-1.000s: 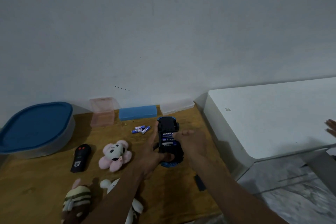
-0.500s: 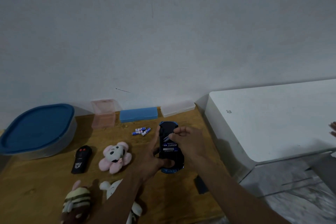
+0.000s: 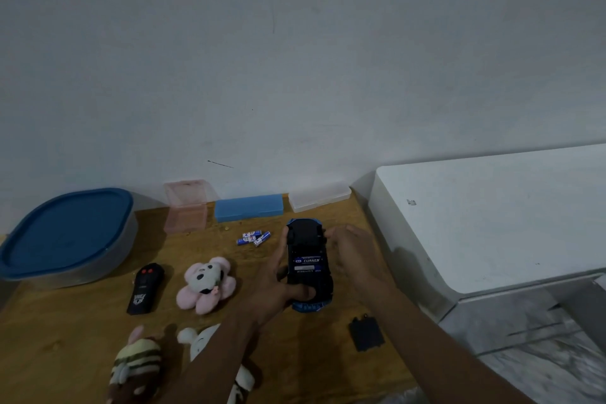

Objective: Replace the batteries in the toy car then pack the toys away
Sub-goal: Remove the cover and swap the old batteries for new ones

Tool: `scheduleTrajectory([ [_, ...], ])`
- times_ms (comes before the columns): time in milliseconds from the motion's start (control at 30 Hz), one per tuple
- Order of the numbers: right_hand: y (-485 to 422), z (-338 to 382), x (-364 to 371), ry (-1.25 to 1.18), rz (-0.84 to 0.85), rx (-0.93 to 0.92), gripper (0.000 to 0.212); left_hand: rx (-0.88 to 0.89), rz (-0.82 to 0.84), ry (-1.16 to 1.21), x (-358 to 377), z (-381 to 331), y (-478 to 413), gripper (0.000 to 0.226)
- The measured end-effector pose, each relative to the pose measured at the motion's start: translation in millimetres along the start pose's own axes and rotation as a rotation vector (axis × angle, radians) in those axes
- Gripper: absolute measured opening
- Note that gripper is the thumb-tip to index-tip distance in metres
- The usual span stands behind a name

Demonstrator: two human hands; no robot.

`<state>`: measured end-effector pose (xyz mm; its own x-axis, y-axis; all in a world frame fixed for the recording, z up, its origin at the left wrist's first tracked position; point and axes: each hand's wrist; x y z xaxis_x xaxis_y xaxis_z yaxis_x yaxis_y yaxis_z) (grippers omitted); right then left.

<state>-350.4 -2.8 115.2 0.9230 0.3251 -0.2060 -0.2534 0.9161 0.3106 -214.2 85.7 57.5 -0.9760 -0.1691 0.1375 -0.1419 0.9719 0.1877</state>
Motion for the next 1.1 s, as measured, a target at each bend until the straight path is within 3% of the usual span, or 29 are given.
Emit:
scheduleTrajectory([
  [100, 0, -3, -10, 0.419, 0.113, -0.358, 0.009, -0.037, 0.036, 0.029, -1, -5, 3, 0.118],
  [233, -3, -1, -19, 0.977, 0.362, -0.741, 0.021, -0.063, 0.147, 0.018, -3, -12, 5, 0.115],
  [500, -6, 4, -21, 1.174, 0.543, -0.997, 0.028, -0.072, 0.230, -0.152, -6, -16, 12, 0.115],
  [667, -6, 1, -20, 1.201, 0.551, -1.021, 0.018, -0.067, 0.248, -0.149, -1, -9, 12, 0.113],
  [767, -4, -1, -23, 1.112, 0.545, -0.965, 0.009, -0.096, 0.237, -0.103, 1, -4, 14, 0.112],
  [833, 0, -5, -26, 0.956, 0.516, -0.845, 0.021, -0.102, 0.224, -0.080, -1, -3, 15, 0.114],
  [900, 1, -11, -30, 0.683, 0.400, -0.676, 0.022, -0.090, 0.201, -0.056, -2, -4, 15, 0.116],
  [1000, 3, -10, -32, 0.169, 0.152, -0.342, 0.002, -0.076, 0.125, 0.003, -2, -6, 14, 0.118],
  [1100, 6, -4, -30, -0.455, 0.172, 0.064, 0.018, -0.049, 0.095, 0.034, -1, -3, 11, 0.120],
])
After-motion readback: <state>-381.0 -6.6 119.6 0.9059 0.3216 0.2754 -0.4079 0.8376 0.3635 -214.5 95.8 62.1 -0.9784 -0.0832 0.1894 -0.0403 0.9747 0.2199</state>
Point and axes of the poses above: each hand's wrist, its own y-axis away from the middle knuckle, its own x-axis out of the palm, z = x × y, and after that the axes turned 4 degrees about x, right-handed
